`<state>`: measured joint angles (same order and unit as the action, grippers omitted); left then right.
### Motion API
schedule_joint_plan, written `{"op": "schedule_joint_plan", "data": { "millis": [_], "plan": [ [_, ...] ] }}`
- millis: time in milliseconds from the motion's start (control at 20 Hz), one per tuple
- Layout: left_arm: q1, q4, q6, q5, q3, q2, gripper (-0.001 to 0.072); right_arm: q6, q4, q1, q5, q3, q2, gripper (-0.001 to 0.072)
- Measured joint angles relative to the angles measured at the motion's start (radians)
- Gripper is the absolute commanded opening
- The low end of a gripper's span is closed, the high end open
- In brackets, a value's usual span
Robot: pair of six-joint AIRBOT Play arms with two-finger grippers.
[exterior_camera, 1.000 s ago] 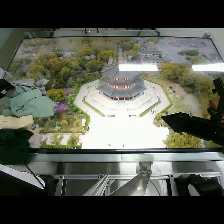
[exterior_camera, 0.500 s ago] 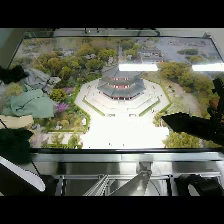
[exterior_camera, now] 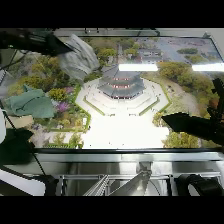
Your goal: Fold the shirts.
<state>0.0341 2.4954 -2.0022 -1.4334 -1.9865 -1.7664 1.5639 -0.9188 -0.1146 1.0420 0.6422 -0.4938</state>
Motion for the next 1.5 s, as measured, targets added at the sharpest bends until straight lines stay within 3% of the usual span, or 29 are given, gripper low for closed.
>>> {"op": "schedule_joint_plan", "data": {
  "millis": [350,400,450,500,550,600,850,1000,1250,1350,1450,1500],
  "plan": [
    [-0.353,-0.021,-0.005,0.065,0.341,0.072,0.0017,0.0,-0.003,0.0,-0.005,0.0,-0.026,0.002],
    [-0.389,-0.03,-0.005,0.094,0.386,0.074,0.0155,0.0,-0.003,0.0,-0.005,0.0,-0.032,0.0021],
    [-0.418,-0.039,-0.006,0.116,0.425,0.076,0.0432,0.0,-0.003,0.0,-0.005,0.0,-0.038,0.0038],
    [-0.44,-0.045,-0.007,0.134,0.459,0.077,0.0695,0.0,-0.003,0.0,-0.003,0.0,-0.044,0.0207],
    [-0.456,-0.048,-0.006,0.148,0.486,0.078,0.0712,0.0,-0.003,0.0,0.001,0.0,-0.051,0.0444],
    [-0.465,-0.054,-0.005,0.153,0.504,0.079,0.0712,-0.004,-0.003,0.0,0.008,0.0,-0.059,0.0526],
    [-0.419,-0.064,0.048,0.033,0.544,0.089,0.0712,-0.058,-0.004,0.001,0.037,0.0,-0.146,0.0523],
    [-0.381,-0.067,0.067,0.0,0.693,0.14,0.071,-0.123,-0.003,0.001,0.0,0.0,-0.279,0.0517],
    [-0.403,-0.028,0.059,0.181,0.942,0.191,0.0693,-0.265,0.038,0.001,-0.092,0.036,-0.602,0.0515],
    [-0.439,-0.007,0.053,0.247,0.96,0.171,0.0692,-0.341,0.103,0.001,-0.11,0.066,-0.727,0.0442],
    [-0.478,0.003,0.048,0.285,0.933,0.132,0.0689,-0.42,0.197,0.001,-0.119,0.095,-0.832,0.0424],
    [-0.496,0.008,0.047,0.298,0.912,0.111,0.0477,-0.456,0.245,0.001,-0.125,0.108,-0.873,0.0278]
  ]
}}
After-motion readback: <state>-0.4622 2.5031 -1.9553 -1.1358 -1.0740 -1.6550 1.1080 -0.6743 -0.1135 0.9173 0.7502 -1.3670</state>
